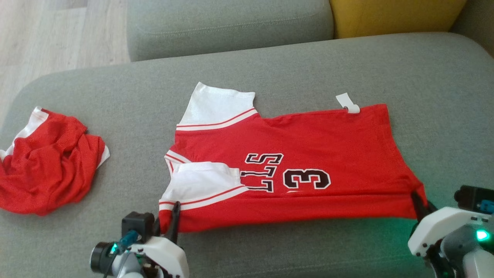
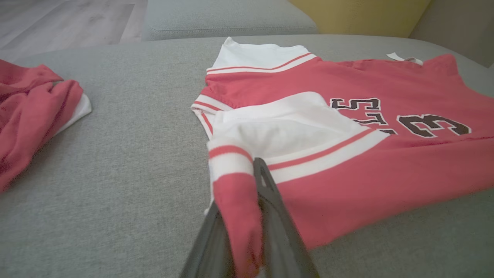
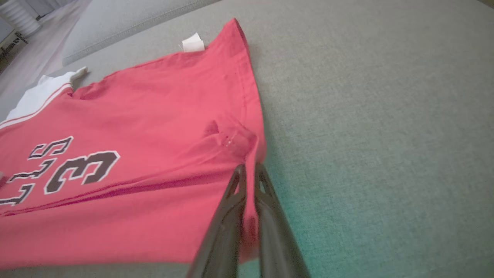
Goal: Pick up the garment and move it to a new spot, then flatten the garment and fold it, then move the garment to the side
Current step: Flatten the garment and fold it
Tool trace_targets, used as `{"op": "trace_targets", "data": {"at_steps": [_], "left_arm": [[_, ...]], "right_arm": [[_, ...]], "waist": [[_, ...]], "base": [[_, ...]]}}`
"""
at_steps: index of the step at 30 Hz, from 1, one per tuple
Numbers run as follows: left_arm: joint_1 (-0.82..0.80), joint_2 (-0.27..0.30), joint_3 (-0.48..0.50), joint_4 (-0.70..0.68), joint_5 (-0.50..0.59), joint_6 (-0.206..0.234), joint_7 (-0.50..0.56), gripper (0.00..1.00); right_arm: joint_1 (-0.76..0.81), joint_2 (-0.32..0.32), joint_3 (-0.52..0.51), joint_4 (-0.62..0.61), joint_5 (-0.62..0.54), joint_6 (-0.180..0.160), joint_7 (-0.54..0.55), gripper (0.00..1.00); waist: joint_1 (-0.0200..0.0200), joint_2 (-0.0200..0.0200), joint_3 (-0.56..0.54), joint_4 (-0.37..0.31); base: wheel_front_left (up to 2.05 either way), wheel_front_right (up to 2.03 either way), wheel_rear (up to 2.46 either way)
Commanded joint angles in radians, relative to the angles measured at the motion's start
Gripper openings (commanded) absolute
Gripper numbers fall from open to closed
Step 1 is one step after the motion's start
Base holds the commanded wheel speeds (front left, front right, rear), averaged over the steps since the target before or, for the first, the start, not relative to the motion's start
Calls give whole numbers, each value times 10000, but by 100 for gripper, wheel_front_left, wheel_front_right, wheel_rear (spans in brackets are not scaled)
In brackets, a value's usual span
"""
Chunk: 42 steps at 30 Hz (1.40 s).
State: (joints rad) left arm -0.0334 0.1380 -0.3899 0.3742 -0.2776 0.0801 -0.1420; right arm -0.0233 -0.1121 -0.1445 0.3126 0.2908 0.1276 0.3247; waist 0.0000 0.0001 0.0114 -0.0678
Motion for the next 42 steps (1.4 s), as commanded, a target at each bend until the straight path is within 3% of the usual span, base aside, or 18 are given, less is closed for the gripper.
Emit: {"op": "trace_targets", "data": {"at_steps": [1, 2, 9, 14, 18, 22, 25, 27, 30, 31, 35, 42], "left_arm": [[-425, 257, 337, -366, -35, 156, -29, 84], [-442, 264, 336, -381, -19, 191, -39, 100], [-1031, 362, 716, -763, -81, 394, -563, 100], [-2094, 612, 924, -1172, -45, 216, -744, 100], [-3574, 901, 803, -1106, 28, -313, -282, 100], [-5508, 1115, 562, -411, -181, -1287, 773, 100], [-7079, 1311, 225, 498, -452, -1874, 1717, 100], [-8051, 1548, -157, 1169, -630, -2040, 2393, 100], [-8949, 1800, -531, 1809, -909, -2091, 2961, 100], [-9655, 2135, -1253, 2307, -1241, -2100, 3486, 100], [-10384, 2627, -2104, 3012, -1715, -2103, 3951, 100], [-11385, 3279, -3135, 4576, -2014, -2105, 3898, 100]], "right_arm": [[-302, -112, 104, -579, -95, 31, -223, 100], [-323, -76, 129, -673, -150, 31, -351, 100], [-877, 77, 178, -1230, -600, 31, -1951, 100], [-1694, 69, 255, -1480, -997, 31, -3083, 100], [-2542, 104, 302, -1526, -1215, 31, -3512, 100], [-3418, 71, 481, -1456, -1411, 31, -3602, 100], [-4103, 36, 725, -1411, -1460, 31, -3630, 100], [-4549, 27, 943, -1371, -1460, 31, -3649, 100], [-4970, 34, 1141, -1320, -1424, 31, -3702, 100], [-5309, 66, 1314, -1256, -1364, 31, -3769, 100], [-5632, 95, 1524, -1139, -1295, 31, -3903, 100], [-5942, 164, 1777, -956, -1195, 31, -4166, 100]], "waist": [[0, -1, 63, -37], [0, -1, 103, -54], [0, -1, 525, -166], [0, -1, 1141, -330], [0, -1, 1808, -531], [0, -1, 2541, -796], [0, -1, 3104, -1075], [0, -1, 3460, -1309], [0, -1, 3784, -1541], [0, -1, 4033, -1758], [0, -1, 4272, -2019], [0, -1, 4590, -2381]], "base": [[0, 0, 0], [0, 0, 0], [0, 0, 0], [0, 0, 0], [0, 0, 0], [0, 0, 0], [0, 0, 0], [0, 0, 0], [0, 0, 0], [0, 0, 0], [0, 0, 0], [0, 0, 0]]}}
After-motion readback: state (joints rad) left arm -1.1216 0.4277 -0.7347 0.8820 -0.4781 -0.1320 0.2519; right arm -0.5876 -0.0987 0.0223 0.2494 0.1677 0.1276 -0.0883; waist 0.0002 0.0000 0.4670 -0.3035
